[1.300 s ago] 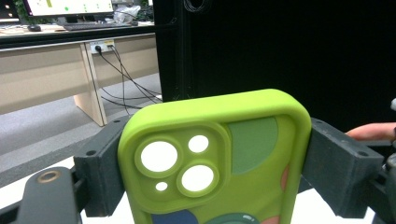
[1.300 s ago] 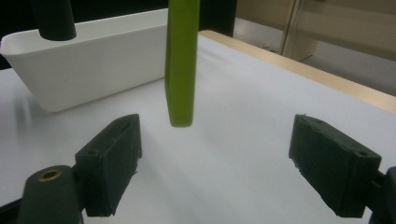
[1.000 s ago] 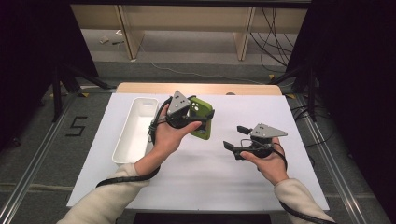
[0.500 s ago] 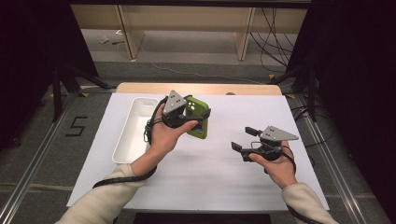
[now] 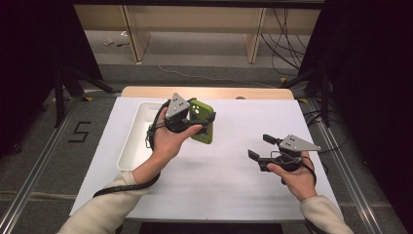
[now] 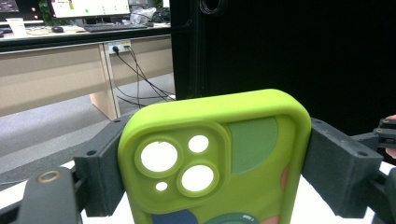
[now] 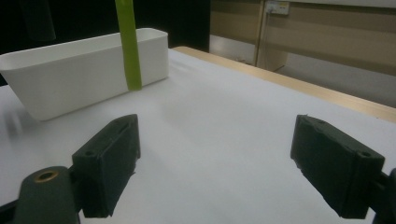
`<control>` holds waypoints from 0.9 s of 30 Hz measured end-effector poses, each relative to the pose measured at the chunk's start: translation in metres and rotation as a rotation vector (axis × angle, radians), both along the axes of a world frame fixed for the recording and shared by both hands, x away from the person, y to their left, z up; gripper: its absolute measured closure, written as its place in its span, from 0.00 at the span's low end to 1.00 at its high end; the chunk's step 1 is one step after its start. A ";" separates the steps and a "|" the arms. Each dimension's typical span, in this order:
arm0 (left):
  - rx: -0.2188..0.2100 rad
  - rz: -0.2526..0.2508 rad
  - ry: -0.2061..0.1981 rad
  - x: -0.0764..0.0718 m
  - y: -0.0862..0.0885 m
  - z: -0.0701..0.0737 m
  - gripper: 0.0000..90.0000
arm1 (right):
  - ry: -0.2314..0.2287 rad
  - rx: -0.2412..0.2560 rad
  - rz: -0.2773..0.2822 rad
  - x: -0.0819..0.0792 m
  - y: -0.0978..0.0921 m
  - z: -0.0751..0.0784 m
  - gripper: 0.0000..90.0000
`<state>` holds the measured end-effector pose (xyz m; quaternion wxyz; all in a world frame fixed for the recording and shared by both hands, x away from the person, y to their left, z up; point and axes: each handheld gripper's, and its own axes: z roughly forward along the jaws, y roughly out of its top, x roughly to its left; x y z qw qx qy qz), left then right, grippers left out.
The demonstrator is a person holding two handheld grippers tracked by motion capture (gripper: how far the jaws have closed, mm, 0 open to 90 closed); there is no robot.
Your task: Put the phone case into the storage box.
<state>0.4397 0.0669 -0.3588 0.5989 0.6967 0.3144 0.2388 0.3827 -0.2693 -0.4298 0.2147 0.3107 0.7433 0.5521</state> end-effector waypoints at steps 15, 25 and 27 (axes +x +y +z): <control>0.000 0.026 -0.004 0.001 0.010 0.003 0.18 | -0.007 0.000 -0.010 -0.002 -0.003 -0.001 0.19; 0.001 0.047 -0.006 0.004 0.016 0.005 0.18 | -0.007 0.000 -0.016 -0.002 -0.004 -0.001 0.19; 0.003 0.048 -0.007 0.004 0.017 0.006 0.18 | -0.007 -0.001 -0.016 -0.002 -0.004 -0.001 0.18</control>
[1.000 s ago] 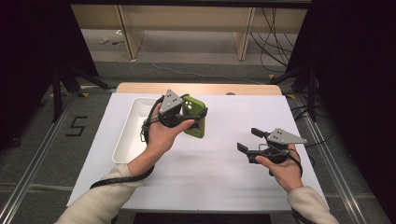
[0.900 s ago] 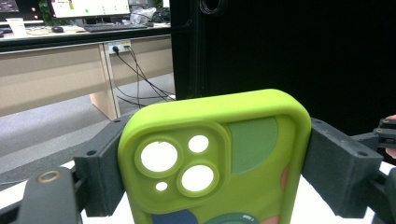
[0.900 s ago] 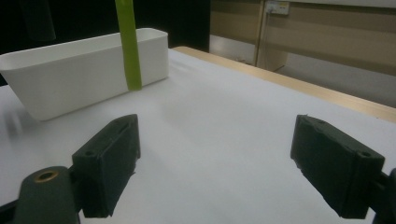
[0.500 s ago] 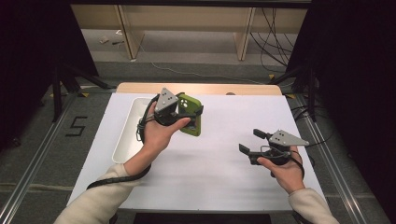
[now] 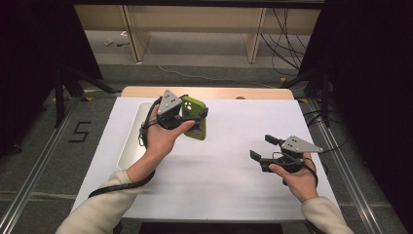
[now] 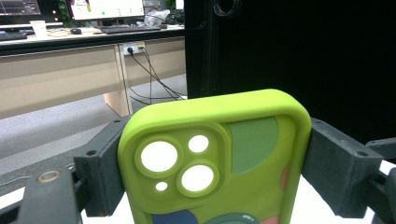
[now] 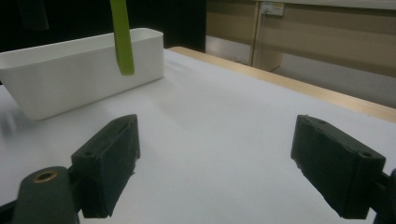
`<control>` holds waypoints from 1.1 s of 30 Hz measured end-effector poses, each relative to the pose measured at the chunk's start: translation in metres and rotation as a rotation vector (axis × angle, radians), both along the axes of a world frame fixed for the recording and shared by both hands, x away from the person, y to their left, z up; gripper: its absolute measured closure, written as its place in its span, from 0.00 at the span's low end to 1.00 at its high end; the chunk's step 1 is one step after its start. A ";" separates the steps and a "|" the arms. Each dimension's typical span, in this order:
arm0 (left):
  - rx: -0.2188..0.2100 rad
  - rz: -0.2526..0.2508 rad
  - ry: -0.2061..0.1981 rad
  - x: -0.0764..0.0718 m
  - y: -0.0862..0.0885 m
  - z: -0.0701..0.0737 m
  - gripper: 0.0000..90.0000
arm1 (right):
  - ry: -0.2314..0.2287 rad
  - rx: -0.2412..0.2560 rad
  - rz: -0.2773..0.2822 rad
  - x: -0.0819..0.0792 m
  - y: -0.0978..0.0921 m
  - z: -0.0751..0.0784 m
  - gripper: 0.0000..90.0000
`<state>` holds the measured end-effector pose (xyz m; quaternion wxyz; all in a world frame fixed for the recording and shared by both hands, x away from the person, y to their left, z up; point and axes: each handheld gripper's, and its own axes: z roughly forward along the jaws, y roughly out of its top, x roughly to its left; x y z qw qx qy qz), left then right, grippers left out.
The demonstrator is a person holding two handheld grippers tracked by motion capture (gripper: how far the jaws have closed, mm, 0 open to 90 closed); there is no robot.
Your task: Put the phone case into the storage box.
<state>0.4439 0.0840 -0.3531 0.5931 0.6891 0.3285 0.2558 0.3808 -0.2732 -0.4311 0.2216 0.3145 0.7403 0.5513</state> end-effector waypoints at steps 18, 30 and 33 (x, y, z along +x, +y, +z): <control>-0.009 0.038 -0.004 0.003 0.011 0.006 0.18 | 0.005 0.006 -0.006 0.000 -0.001 -0.001 0.18; -0.014 0.063 0.001 0.008 0.020 0.007 0.19 | 0.004 0.004 -0.008 0.001 -0.002 -0.002 0.18; -0.013 0.069 -0.002 0.008 0.022 0.009 0.19 | 0.004 0.005 -0.008 0.001 -0.002 -0.002 0.18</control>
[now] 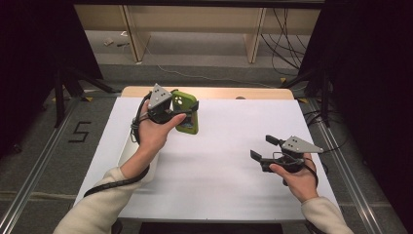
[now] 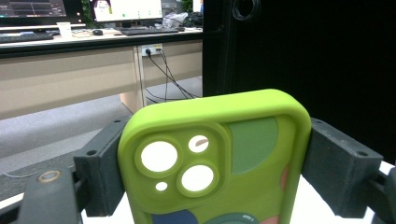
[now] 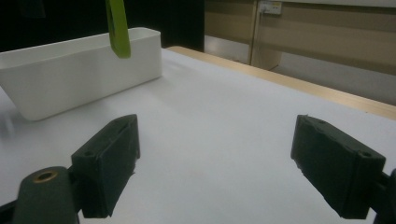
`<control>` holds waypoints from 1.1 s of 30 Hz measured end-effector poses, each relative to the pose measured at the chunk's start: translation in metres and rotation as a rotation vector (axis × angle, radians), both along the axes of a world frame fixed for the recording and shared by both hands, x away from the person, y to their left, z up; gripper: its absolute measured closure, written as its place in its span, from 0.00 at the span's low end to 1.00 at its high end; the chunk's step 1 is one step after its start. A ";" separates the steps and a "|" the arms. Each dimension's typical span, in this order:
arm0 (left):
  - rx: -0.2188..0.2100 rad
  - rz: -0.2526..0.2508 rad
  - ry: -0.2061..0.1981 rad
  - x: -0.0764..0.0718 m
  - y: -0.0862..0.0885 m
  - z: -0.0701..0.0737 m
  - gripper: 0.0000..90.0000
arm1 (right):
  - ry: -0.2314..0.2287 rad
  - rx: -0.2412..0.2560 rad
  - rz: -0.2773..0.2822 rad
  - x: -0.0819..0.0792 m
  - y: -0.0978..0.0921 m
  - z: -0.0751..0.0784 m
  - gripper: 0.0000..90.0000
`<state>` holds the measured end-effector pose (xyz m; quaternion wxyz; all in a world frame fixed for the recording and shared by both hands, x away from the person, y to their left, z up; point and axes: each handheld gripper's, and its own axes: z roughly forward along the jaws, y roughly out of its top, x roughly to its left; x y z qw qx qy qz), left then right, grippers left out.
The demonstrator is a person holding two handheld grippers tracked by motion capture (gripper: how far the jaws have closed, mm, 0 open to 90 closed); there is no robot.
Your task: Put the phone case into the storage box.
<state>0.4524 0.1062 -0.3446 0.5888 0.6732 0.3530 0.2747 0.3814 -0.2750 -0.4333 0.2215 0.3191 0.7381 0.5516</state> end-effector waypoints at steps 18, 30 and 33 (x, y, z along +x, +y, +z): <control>-0.001 0.029 -0.002 0.003 0.009 0.003 0.19 | 0.003 0.005 0.000 0.000 0.000 0.000 0.18; -0.013 0.051 -0.003 0.006 0.018 0.006 0.19 | 0.000 0.005 -0.001 0.000 0.000 0.000 0.18; -0.009 0.052 -0.002 0.006 0.019 0.006 0.19 | 0.002 0.005 0.000 0.000 0.000 0.000 0.18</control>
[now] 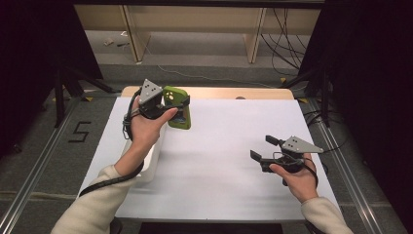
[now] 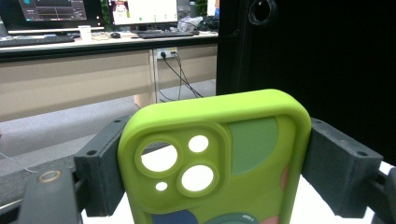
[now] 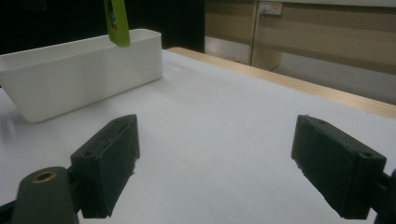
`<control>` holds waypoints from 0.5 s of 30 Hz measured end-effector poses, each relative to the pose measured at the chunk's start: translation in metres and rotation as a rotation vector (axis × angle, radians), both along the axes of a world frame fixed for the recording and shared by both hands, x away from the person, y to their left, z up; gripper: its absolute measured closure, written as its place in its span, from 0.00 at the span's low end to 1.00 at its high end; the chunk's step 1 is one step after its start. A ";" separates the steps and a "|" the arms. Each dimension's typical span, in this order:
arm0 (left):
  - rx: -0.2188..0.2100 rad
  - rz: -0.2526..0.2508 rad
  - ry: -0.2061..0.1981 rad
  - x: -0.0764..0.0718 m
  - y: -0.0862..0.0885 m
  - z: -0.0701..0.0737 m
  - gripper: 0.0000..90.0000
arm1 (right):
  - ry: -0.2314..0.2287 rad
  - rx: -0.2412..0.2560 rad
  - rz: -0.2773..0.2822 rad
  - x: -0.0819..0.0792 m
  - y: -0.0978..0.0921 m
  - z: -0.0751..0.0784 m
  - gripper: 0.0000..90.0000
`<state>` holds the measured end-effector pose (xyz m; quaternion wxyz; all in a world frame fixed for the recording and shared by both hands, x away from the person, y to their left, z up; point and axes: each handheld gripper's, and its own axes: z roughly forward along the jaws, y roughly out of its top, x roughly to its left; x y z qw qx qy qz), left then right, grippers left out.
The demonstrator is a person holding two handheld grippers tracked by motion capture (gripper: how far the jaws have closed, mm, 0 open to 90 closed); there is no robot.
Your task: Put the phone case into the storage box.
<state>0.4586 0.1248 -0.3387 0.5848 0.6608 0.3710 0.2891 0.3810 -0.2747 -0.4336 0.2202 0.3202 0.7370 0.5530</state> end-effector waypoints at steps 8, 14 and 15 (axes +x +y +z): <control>0.002 0.007 0.000 0.001 0.002 -0.001 0.19 | 0.004 -0.002 0.001 0.000 0.000 -0.001 0.18; 0.002 0.019 -0.003 0.002 0.005 0.000 0.19 | 0.006 -0.001 -0.001 0.000 0.000 -0.001 0.18; 0.001 0.021 -0.002 0.002 0.005 0.000 0.19 | 0.005 -0.003 0.000 0.000 0.000 -0.001 0.18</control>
